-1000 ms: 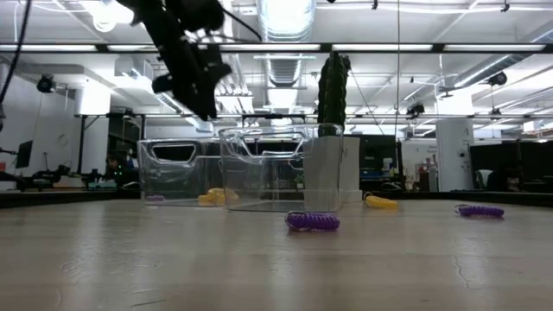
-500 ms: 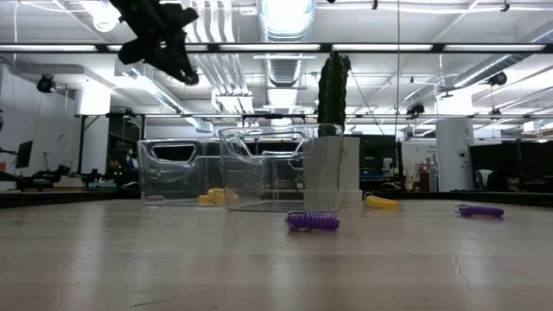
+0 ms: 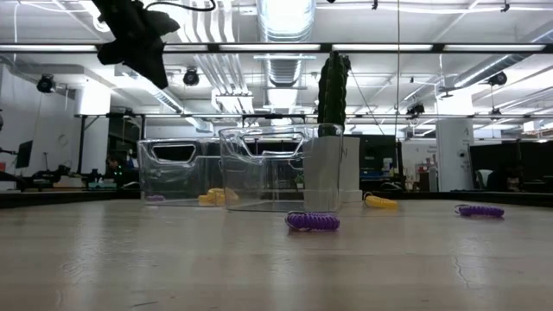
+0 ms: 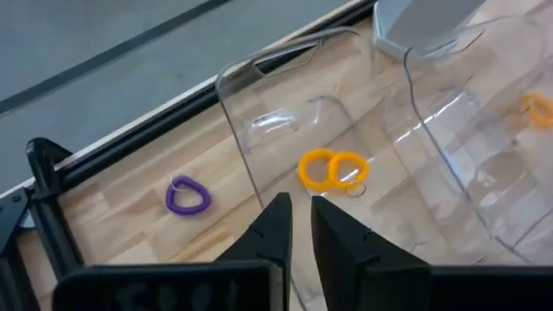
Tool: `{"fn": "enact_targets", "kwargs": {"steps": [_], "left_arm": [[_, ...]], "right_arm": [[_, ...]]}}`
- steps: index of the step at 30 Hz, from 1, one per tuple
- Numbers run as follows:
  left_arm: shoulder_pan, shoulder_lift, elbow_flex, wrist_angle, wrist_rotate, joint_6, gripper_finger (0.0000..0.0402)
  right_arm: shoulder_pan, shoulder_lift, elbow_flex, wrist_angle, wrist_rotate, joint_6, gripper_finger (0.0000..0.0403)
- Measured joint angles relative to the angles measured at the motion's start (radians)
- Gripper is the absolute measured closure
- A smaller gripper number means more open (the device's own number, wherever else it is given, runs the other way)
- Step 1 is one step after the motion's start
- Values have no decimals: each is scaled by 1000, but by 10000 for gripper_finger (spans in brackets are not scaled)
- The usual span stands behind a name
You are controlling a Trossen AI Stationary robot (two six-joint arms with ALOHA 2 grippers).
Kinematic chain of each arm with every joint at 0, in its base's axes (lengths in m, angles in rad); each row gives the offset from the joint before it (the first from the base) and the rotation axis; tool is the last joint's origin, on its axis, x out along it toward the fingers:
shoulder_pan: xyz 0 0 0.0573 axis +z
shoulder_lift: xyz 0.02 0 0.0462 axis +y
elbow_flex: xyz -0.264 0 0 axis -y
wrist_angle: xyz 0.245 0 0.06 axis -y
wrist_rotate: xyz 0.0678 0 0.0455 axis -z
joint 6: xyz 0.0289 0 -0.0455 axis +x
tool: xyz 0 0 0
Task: Sort spring keychains
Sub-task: Put the yellow spring keychain into the left transparent bin
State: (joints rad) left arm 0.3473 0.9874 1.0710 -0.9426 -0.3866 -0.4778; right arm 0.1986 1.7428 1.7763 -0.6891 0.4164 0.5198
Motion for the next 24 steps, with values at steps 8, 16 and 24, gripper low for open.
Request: {"fn": "enact_targets", "kwargs": {"steps": [8,16,24], "left_arm": [[0,-14,-73,7,0,55,368],[0,-90,-151,9,3,49,368],[0,-218,-195,53,4,49,368]], "right_arm": [[-2,0,0,-37,-46,-82,234],[-59,-41,0,-556,-28,172,252],[-63,-46,-10,-829,-52,334,266]]}}
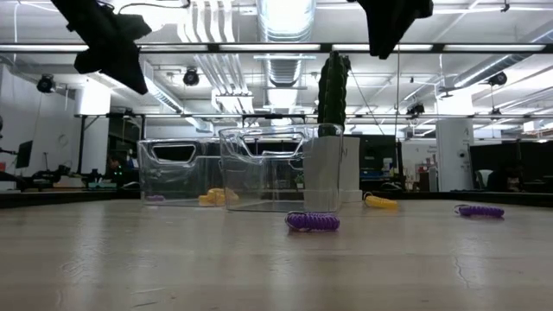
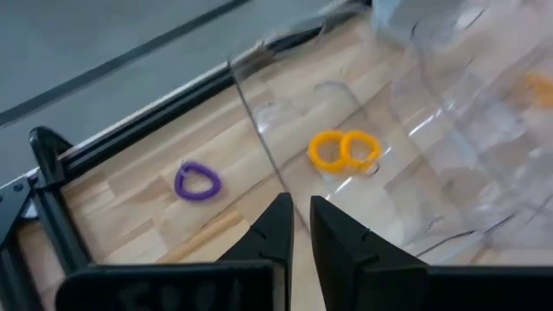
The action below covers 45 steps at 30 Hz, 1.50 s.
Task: Sort spring keychains
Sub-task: Put the yellow spring keychain into the left transparent bin
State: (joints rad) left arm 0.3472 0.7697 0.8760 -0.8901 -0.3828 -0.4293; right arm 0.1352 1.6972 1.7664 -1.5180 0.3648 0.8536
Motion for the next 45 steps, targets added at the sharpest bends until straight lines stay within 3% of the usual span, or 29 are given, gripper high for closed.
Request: {"fn": "enact_targets", "kwargs": {"steps": [13,19,23,28,35,45], "left_arm": [[0,-203,-129,107,80,10,368],[0,-331,-250,214,182,18,368],[0,-404,-314,260,247,28,368],[0,-483,-367,275,253,33,368],[0,-560,-411,268,255,35,368],[0,-579,-413,270,255,34,368]], "right_arm": [[-39,13,-89,14,-31,-64,288],[-96,13,-202,21,-155,-62,296],[-129,13,-281,50,-176,-59,302],[-136,13,-340,79,-57,-19,307],[-141,13,-391,141,-44,-57,308],[-200,13,-534,374,-186,-188,268]]}}
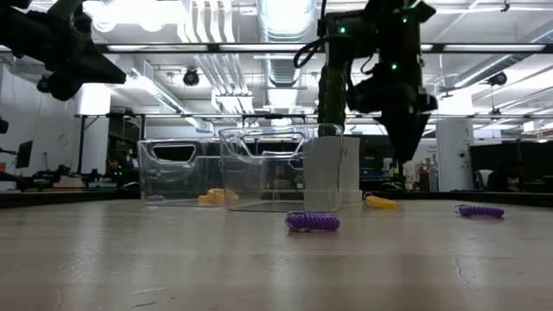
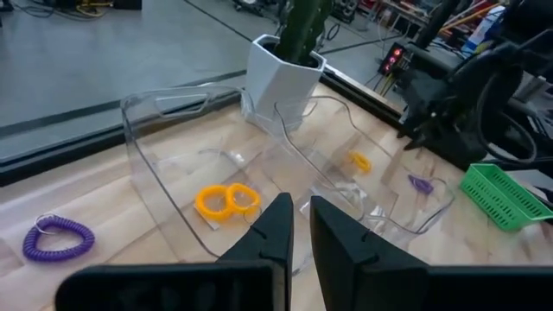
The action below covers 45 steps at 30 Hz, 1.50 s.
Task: Sort spring keychains
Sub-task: Put the yellow spring keychain into the left transparent bin
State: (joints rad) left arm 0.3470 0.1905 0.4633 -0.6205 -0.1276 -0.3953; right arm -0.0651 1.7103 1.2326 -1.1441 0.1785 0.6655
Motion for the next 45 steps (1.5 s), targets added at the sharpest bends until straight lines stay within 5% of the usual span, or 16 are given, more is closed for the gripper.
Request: {"fn": "enact_targets", "kwargs": {"steps": [11,45], "left_arm": [[0,0,0,0,8,-5,368],[0,0,0,-1,9,-19,368]], "right_arm": [[-48,-2,-40,112,-31,-81,209],[-144,-6,-323,493,22,116,209]]}}
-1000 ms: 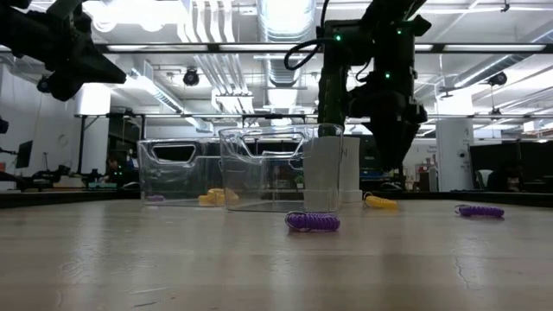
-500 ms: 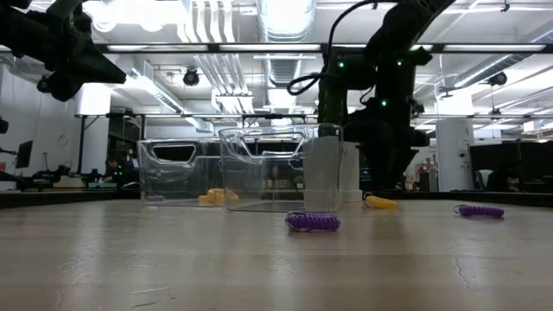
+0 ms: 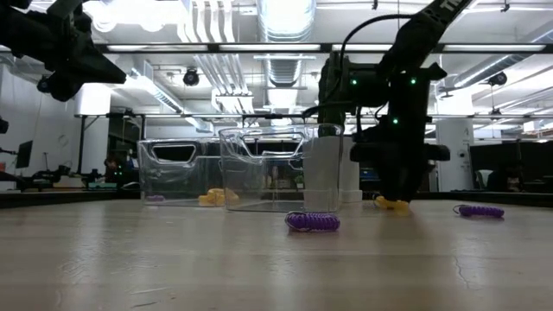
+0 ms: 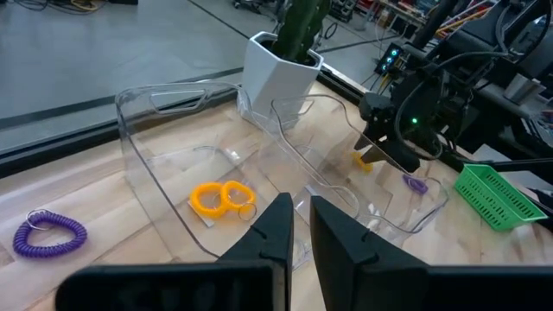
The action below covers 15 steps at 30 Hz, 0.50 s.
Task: Sort spring keychains
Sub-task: Put the yellow spring keychain into the left transparent bin
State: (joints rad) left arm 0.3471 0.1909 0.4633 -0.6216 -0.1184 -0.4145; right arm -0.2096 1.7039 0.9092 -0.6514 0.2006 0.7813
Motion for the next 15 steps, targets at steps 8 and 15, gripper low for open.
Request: {"fn": "enact_targets", "kwargs": {"steps": [8,15], "left_arm": [[0,0,0,-1,5,-8,368],[0,0,0,-1,5,-9,368]], "right_arm": [[0,-3,-28,15,-19,71,218],[1,-5,-66,25,-55,161,288]]}}
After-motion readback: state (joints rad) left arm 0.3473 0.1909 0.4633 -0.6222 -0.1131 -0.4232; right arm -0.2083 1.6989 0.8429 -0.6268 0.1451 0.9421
